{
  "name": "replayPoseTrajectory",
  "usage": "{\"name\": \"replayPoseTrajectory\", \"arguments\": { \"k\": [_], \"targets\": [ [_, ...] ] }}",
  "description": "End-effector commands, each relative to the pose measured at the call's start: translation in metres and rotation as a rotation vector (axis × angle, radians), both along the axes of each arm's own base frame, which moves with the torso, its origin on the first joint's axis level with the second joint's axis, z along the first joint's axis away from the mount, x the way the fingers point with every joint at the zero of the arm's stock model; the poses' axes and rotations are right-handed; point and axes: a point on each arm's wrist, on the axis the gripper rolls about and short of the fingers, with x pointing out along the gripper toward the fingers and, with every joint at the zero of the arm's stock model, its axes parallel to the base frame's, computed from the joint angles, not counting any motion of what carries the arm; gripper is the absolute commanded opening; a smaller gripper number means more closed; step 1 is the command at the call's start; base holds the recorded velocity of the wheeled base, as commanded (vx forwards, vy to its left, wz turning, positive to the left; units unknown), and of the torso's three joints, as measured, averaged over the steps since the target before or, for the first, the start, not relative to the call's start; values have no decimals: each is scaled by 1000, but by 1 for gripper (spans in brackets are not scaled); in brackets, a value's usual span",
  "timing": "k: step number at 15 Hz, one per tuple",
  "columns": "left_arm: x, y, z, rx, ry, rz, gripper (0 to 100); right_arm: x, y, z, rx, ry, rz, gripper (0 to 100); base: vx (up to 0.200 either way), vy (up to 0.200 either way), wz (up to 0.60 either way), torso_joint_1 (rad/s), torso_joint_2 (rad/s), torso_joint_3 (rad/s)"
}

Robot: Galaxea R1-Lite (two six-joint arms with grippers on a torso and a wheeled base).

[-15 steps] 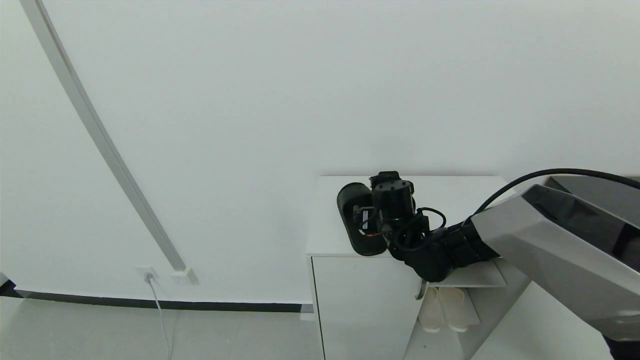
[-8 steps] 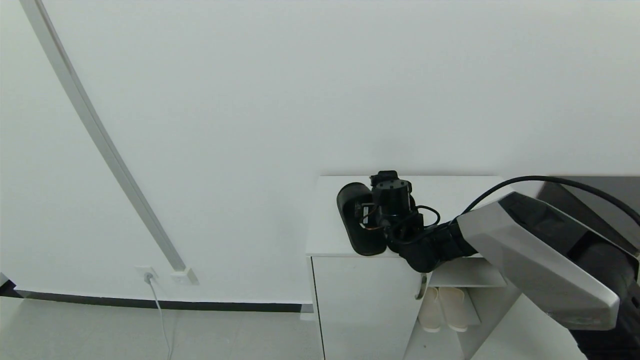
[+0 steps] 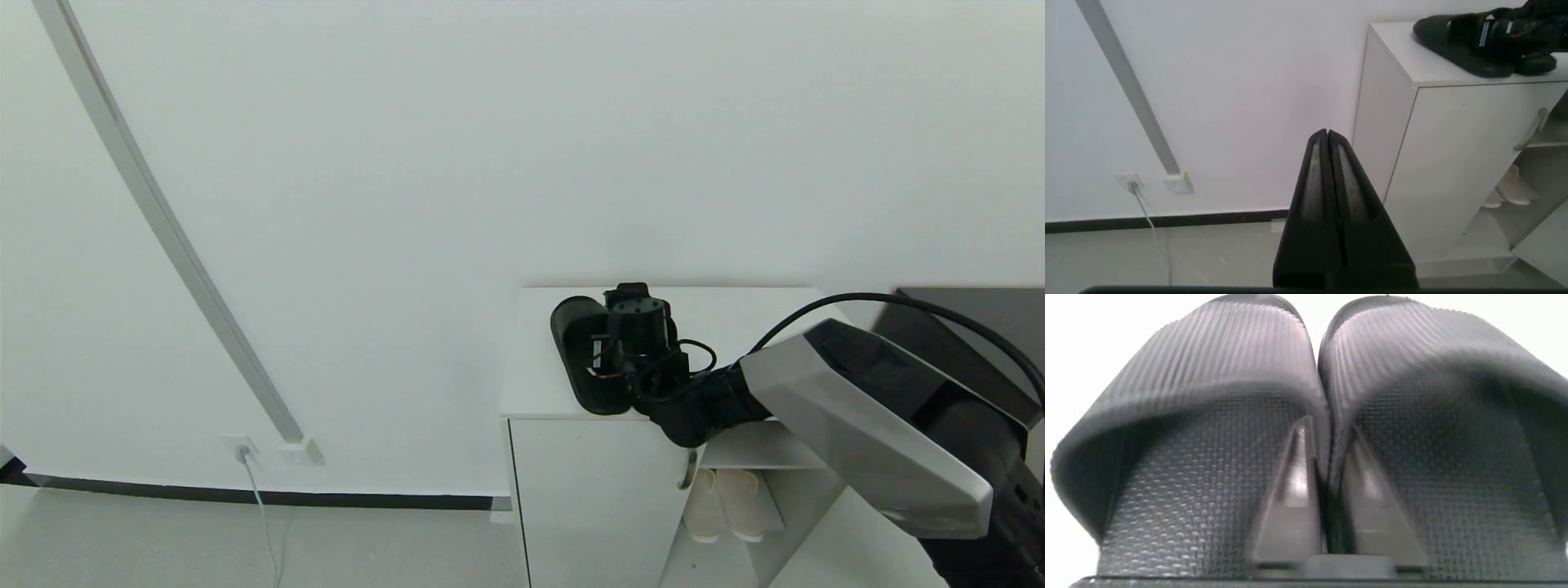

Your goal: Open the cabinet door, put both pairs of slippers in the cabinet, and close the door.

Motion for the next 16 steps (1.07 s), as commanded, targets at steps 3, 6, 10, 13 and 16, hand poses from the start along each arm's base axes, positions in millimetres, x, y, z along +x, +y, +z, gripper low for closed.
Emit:
{"name": "replayPoseTrajectory", "arguments": {
  "k": [3,6,10,13,16],
  "targets": [
    [0,0,0,0,-1,0,0,-6,-3,14,13,-13,-4,0,0,0,0,0,0,0],
    [0,0,0,0,-1,0,0,-35,-22,54,33,-43,11,0,0,0,0,0,0,0],
    [0,0,0,0,-1,0,0,-106,-67,84,50,-18,150,0,0,0,0,0,0,0],
    [0,0,0,2,-1,0,0,-158,-99,90,62,1,260,0,0,0,0,0,0,0],
    [0,0,0,2,-1,0,0,-182,-113,95,72,9,331,0,0,0,0,0,0,0]
  ]
}}
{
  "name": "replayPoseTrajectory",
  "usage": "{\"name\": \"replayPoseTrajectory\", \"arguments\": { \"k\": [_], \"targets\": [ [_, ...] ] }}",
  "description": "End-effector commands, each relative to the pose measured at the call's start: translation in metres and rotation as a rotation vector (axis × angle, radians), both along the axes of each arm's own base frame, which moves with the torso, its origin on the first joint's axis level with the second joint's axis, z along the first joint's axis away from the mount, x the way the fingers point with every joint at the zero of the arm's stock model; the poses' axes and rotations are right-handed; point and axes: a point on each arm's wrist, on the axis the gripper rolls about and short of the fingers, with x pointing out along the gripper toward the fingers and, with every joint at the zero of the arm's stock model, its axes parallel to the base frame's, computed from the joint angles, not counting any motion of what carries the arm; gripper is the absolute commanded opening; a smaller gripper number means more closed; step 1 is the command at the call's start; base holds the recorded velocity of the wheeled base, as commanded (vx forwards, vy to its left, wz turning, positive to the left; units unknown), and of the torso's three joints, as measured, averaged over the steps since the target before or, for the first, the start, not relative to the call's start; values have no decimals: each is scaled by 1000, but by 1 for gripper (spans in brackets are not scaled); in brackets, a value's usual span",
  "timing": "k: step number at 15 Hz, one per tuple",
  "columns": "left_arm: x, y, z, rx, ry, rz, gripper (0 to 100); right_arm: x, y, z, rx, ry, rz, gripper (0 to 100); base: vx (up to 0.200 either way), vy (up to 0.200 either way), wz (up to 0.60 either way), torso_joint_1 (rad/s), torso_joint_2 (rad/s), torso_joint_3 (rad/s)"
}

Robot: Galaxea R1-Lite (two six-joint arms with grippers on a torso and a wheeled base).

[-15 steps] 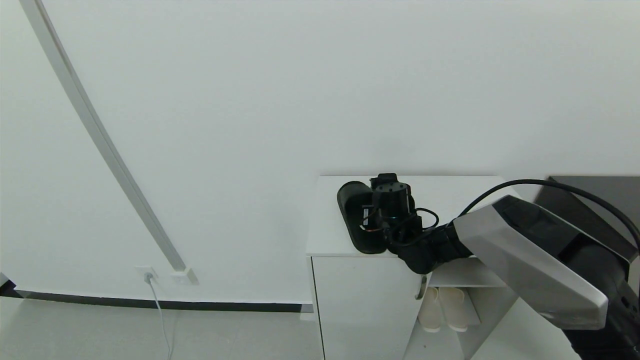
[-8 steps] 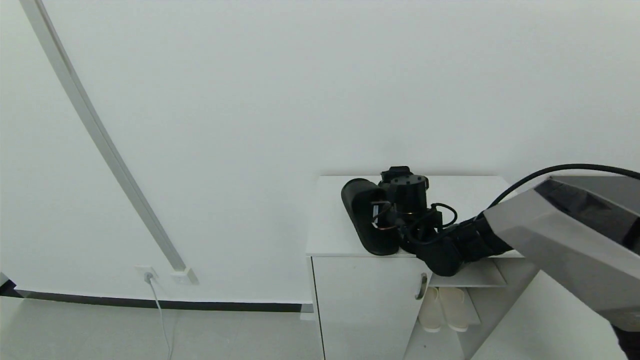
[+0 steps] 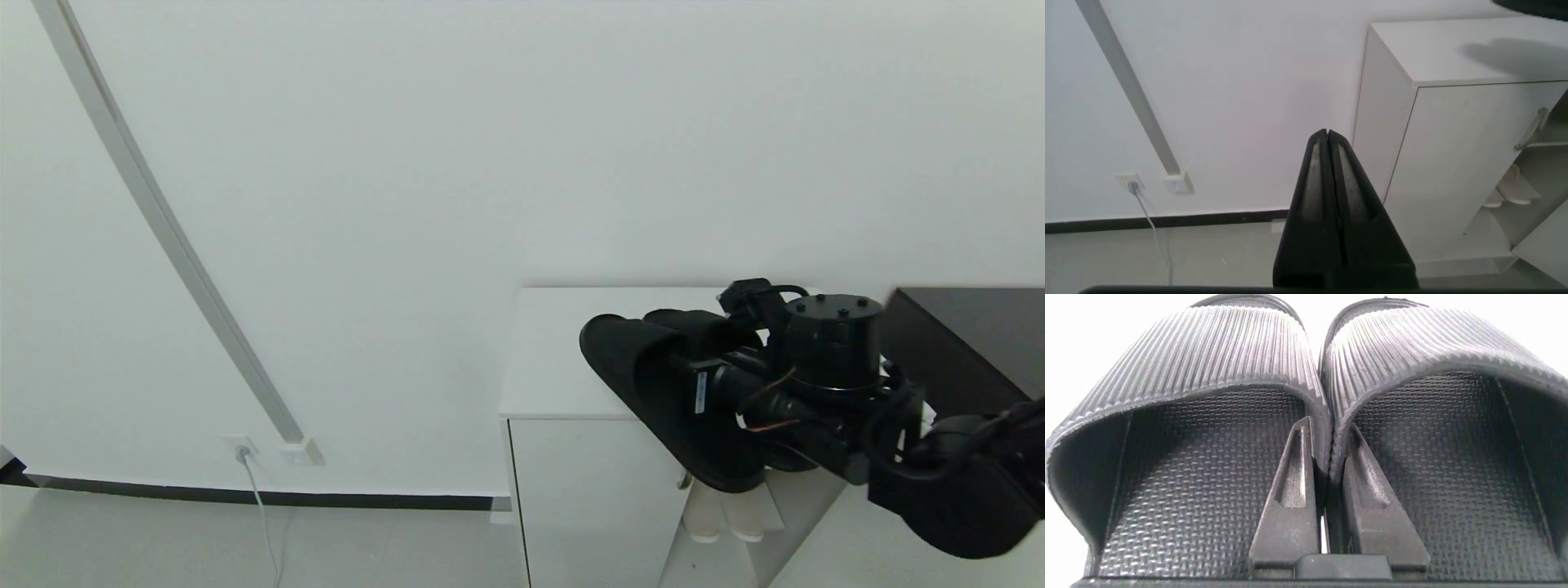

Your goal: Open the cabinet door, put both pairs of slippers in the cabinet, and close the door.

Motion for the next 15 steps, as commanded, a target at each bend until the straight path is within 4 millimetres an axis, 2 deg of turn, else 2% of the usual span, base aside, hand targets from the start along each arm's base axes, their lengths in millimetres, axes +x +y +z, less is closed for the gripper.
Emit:
{"name": "replayPoseTrajectory", "arguments": {
  "k": [1,9,15],
  "targets": [
    [0,0,0,0,-1,0,0,-22,-14,19,32,-43,20,0,0,0,0,0,0,0],
    [0,0,0,-2,-1,0,0,-20,-10,10,-10,-29,33,0,0,0,0,0,0,0],
    [0,0,0,-2,-1,0,0,-23,-5,5,-22,-13,53,0,-200,0,0,0,4,2]
  ]
}}
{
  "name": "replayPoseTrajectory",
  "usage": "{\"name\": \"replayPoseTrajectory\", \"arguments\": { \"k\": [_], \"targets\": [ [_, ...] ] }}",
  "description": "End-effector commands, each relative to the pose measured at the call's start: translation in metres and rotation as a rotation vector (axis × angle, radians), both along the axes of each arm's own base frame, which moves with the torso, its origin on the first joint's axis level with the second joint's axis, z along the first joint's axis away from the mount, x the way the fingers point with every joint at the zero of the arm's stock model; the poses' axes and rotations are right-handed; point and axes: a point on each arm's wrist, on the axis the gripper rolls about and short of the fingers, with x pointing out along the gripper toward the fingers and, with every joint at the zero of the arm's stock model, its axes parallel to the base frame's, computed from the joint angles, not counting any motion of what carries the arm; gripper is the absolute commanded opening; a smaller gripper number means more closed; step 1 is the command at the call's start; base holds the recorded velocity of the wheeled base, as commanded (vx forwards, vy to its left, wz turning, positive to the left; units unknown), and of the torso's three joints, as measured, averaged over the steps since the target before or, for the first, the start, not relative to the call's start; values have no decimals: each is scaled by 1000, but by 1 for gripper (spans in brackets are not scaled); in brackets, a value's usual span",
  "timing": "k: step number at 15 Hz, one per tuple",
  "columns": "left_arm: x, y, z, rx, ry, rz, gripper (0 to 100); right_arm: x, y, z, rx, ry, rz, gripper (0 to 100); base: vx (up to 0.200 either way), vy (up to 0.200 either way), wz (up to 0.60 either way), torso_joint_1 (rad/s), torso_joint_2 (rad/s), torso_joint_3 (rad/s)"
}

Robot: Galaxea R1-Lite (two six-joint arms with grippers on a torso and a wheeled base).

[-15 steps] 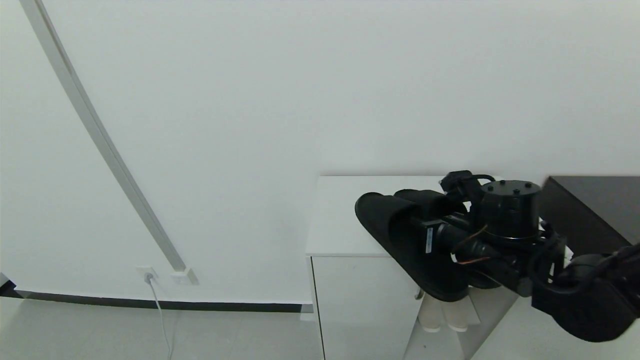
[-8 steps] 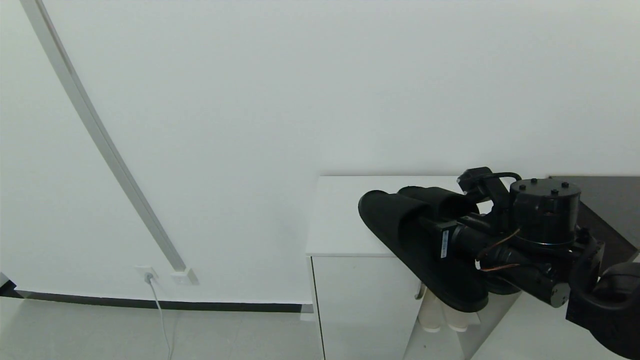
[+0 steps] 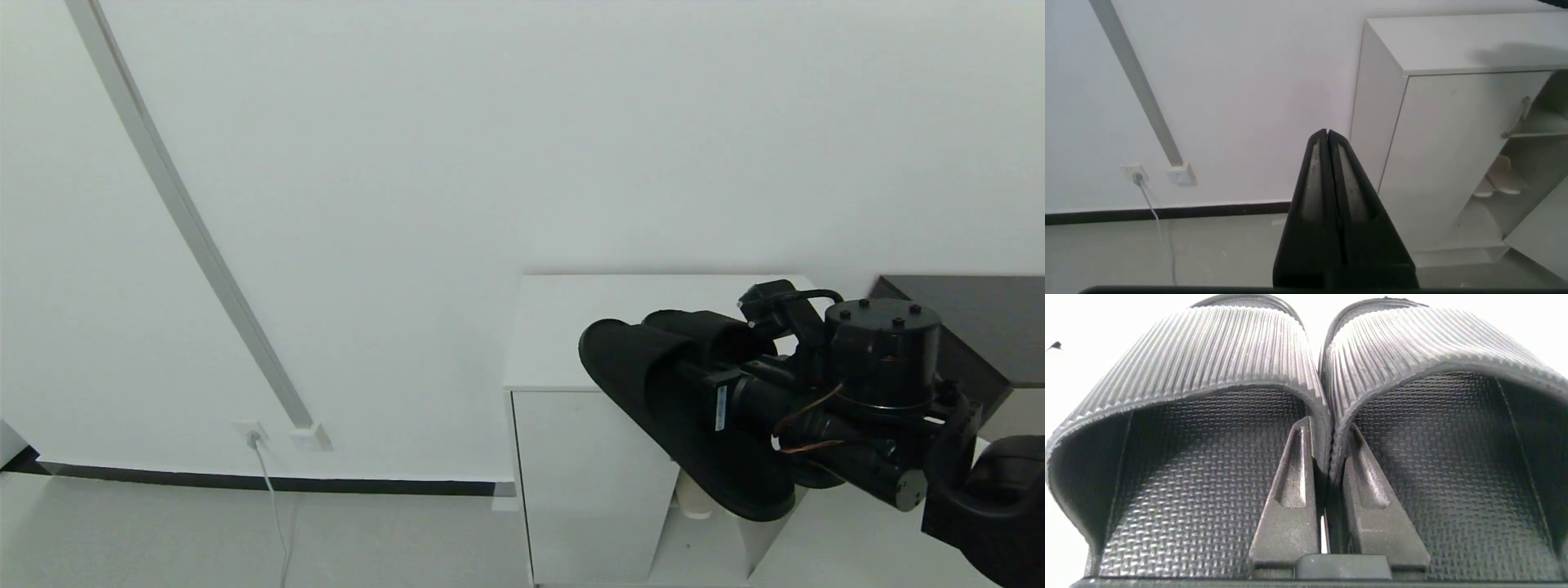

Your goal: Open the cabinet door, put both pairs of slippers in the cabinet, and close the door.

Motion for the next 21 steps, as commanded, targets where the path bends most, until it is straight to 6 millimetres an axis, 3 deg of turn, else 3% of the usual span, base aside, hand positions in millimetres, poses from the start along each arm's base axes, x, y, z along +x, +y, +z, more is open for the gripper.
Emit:
{"name": "replayPoseTrajectory", "arguments": {
  "k": [1,4,18,21],
  "targets": [
    [0,0,0,0,-1,0,0,-1,3,-4,-9,11,10,0,-200,0,0,2,7,7],
    [0,0,0,0,-1,0,0,-2,4,-4,-10,12,13,0,-200,0,0,1,5,10],
    [0,0,0,0,-1,0,0,-6,6,-9,-33,17,26,0,0,0,0,0,0,0],
    [0,0,0,0,-1,0,0,-8,8,-9,-36,18,34,0,0,-200,0,-1,4,4]
  ]
}}
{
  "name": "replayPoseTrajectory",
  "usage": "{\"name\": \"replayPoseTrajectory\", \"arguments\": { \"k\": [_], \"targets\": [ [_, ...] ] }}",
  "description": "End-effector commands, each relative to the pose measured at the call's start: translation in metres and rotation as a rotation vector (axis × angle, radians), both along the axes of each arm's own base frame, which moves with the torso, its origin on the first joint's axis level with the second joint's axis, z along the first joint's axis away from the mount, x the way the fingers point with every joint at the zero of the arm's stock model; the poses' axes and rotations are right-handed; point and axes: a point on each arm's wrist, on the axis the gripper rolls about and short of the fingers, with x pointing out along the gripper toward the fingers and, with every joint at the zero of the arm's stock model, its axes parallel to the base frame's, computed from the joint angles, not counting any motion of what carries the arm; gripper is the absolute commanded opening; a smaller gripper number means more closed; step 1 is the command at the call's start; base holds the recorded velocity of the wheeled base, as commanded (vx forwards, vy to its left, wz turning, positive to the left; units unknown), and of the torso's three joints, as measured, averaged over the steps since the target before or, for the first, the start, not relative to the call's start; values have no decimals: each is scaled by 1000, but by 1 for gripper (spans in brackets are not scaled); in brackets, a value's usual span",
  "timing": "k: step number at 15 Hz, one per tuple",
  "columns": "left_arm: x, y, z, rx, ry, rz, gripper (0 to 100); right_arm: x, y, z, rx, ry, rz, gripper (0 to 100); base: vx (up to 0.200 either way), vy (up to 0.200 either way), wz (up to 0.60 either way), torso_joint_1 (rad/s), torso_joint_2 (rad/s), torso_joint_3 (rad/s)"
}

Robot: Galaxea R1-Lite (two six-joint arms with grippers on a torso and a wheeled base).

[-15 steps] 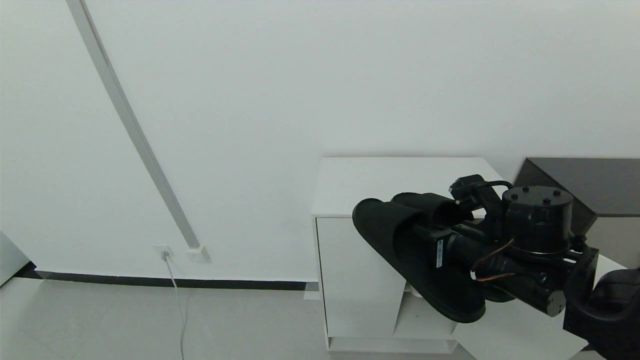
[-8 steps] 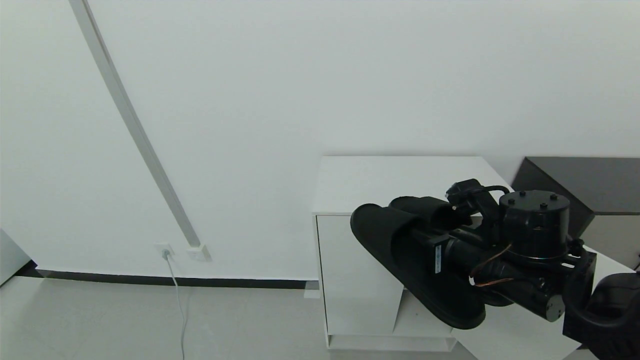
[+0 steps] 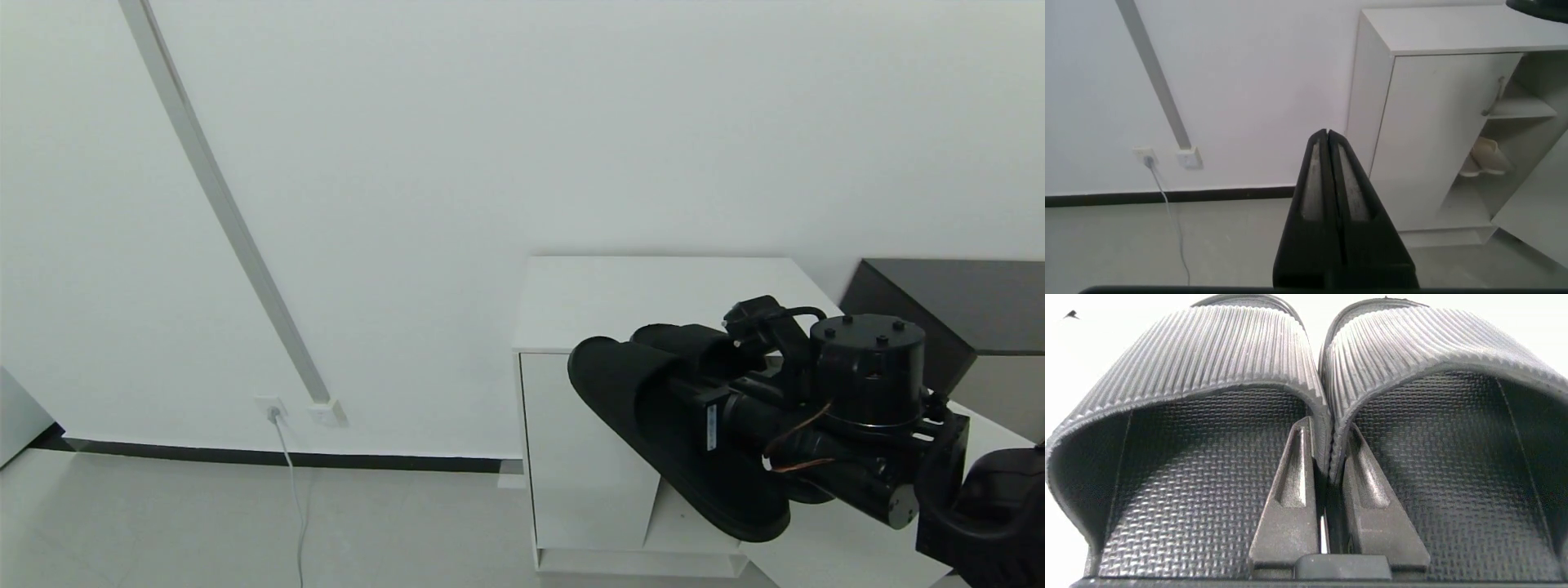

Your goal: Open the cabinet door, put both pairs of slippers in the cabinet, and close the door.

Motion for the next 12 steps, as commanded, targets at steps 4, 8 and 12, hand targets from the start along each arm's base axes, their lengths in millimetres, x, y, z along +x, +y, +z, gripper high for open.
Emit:
{"name": "replayPoseTrajectory", "arguments": {
  "k": [4,8,12],
  "targets": [
    [0,0,0,0,1,0,0,-1,0,-3,-8,9,1,0,0,-200,0,2,5,4],
    [0,0,0,0,0,0,0,-1,0,-4,-7,9,3,0,0,-200,0,4,2,2],
    [0,0,0,0,1,0,0,0,0,-5,-8,12,1,0,0,-200,0,5,4,2]
  ]
}}
